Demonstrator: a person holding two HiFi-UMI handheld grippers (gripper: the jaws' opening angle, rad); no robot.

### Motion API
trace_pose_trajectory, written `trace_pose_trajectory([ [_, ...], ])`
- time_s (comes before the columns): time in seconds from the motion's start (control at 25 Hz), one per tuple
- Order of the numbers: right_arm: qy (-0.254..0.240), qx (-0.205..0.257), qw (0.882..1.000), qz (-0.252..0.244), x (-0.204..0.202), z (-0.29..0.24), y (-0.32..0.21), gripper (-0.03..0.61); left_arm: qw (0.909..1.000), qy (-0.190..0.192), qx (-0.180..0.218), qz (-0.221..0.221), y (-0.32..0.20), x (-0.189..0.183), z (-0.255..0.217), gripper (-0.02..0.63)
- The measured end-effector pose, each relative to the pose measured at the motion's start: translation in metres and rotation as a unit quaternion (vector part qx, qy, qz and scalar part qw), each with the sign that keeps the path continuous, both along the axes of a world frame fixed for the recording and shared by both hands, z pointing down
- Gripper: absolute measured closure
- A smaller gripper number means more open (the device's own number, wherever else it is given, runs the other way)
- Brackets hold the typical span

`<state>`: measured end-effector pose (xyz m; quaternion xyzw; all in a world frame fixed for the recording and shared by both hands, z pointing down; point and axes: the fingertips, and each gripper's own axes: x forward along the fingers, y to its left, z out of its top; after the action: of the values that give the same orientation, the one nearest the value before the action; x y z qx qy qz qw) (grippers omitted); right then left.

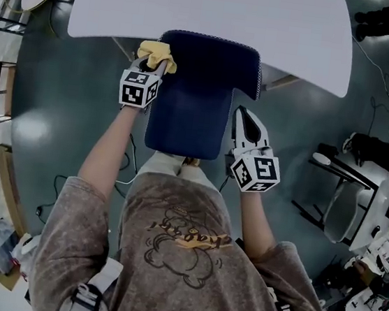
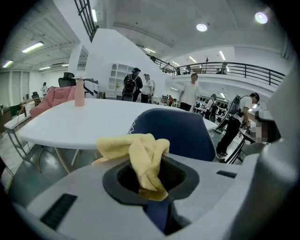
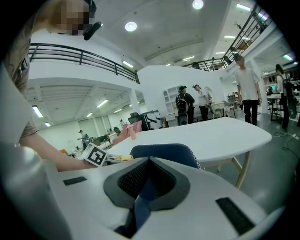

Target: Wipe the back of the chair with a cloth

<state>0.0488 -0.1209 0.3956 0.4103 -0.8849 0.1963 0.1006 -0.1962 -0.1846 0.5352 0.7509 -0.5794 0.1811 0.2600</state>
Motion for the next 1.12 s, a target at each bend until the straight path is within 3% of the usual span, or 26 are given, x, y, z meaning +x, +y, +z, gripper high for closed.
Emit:
trace_pose_trajectory([
  [0.48,0.005,-0.003,0.999,0.037,0.023,0.001,-0.002,0.552,0.9994,0.008,0.001,0.034,-0.028,0.036,0.004,0.534],
  [1.12,0.010,-0.026,0.998,0.062,0.038,0.019,0.015,0.552,0.9989,0.031,0.001,0.034,-0.035,0.056,0.004,0.537],
])
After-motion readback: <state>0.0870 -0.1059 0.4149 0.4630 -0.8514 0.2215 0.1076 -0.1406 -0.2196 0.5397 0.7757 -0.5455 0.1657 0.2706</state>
